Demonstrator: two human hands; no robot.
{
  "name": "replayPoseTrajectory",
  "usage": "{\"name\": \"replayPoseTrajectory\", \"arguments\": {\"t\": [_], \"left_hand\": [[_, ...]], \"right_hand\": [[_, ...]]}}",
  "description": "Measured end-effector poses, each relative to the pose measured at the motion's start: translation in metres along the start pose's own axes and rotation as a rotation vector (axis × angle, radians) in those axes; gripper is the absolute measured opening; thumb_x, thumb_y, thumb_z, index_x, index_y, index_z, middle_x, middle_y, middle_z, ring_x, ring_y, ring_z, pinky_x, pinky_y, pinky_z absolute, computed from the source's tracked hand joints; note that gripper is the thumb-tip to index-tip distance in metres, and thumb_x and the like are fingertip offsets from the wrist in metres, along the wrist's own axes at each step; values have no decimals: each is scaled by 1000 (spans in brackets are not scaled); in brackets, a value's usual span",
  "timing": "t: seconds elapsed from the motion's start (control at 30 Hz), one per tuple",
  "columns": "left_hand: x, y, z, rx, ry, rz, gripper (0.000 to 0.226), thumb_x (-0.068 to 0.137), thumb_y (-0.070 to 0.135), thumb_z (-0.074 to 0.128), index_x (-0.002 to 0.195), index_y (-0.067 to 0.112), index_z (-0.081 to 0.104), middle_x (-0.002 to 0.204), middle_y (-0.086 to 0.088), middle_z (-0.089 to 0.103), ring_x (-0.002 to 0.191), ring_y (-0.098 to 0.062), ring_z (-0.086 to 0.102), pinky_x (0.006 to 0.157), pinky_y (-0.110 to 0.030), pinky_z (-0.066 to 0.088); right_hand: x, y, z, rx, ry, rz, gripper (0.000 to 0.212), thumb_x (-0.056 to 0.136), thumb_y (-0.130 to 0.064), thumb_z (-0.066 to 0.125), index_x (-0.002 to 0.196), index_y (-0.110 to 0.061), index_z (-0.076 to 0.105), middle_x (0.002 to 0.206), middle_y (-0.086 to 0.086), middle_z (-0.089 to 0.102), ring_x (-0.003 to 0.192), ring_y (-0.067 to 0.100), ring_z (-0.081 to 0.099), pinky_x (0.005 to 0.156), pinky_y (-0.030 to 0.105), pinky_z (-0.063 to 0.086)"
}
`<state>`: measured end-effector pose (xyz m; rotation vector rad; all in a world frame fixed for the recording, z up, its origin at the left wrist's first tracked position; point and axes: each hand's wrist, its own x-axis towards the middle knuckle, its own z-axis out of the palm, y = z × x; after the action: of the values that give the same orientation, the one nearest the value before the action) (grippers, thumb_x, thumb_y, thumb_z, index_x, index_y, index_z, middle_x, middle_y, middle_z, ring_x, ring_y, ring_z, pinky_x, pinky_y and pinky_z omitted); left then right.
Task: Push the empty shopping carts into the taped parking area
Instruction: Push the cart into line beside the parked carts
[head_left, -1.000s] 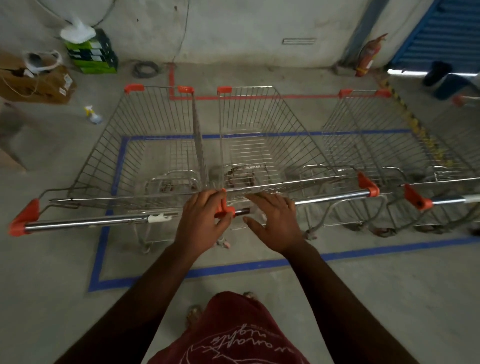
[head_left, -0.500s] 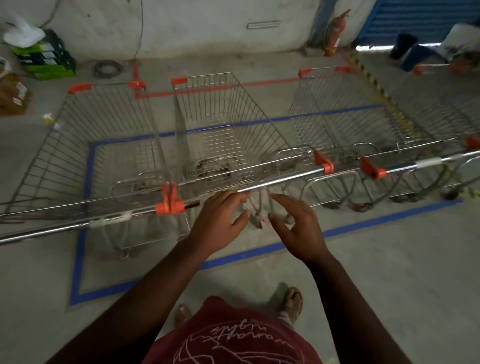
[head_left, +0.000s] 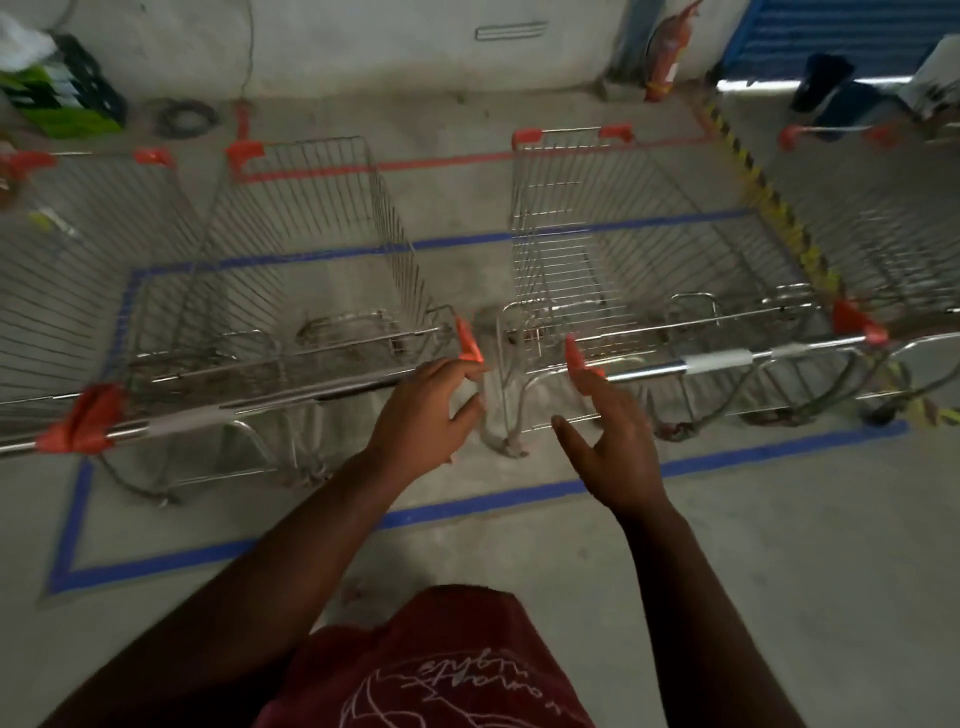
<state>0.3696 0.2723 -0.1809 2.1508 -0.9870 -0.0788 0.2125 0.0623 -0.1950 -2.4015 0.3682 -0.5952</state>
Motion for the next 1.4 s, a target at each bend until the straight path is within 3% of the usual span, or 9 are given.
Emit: {"name": "replayPoseTrajectory", "arguments": {"t": [0.23,0.5,0.6,0.67,0.83,0.93,1.0,1.23,1.4], "left_hand": [[34,-10,27,40,36,-75,32,91,19,73,122,14,71,123,-2,68,109,-20,67,94,-40,55],[51,-26,50,117,118,-98,36,89,26,74,123,13,70,129,-2,65,116,-24,64,95,-39,54],[52,-27,50,122,134,-68,32,88,21,72,119,14,71,126,2,65,111,-20,67,90,-39,56],[51,-25,53,143,134,-81,36,87,21,72,122,13,70,129,2,64,116,-20,66,94,-38,54],[48,-18,58,180,178,-243,54,81,26,76,133,14,65,146,-2,55,129,-21,60,107,-41,48],[45,-6,63,409,232,-364,55,77,41,72,130,26,68,116,0,73,109,-23,69,113,-56,35],[42,-2,66,438,223,-392,55,77,43,68,130,29,68,102,3,76,101,-24,69,113,-54,32],[46,-2,65,378,239,-423,54,75,50,60,124,30,73,96,7,74,98,-23,69,106,-52,38],[41,-12,61,381,243,-357,52,80,57,65,124,31,73,96,9,74,97,-18,69,103,-48,40]], "right_hand": [[52,82,-17,-438,-129,-39,58,81,-55,82,126,-21,72,123,-1,74,121,31,64,111,57,37],[85,105,-31,-316,-292,-114,41,90,-68,66,99,-30,78,86,-13,77,78,5,70,75,31,50],[92,112,-26,-537,-199,-49,65,105,-63,31,75,-23,72,66,-1,70,61,25,67,59,30,40],[95,114,-19,-636,-135,-24,71,109,-53,24,64,-17,67,57,7,64,52,36,63,56,34,43],[98,127,-14,-746,-89,-169,53,107,-37,44,60,-17,60,49,8,57,40,33,55,49,29,38],[102,123,-8,-691,-76,-221,44,101,-32,55,59,-19,55,49,5,56,38,31,53,46,29,38],[108,116,-1,-655,-63,-189,43,97,-31,59,57,-17,56,48,4,57,38,30,54,47,28,37],[125,87,33,-620,-89,-142,45,94,-34,59,55,-13,64,48,6,60,39,30,57,49,26,37],[133,71,52,-614,-45,-160,46,92,-34,55,50,-14,58,43,4,54,33,26,49,52,25,24]]}}
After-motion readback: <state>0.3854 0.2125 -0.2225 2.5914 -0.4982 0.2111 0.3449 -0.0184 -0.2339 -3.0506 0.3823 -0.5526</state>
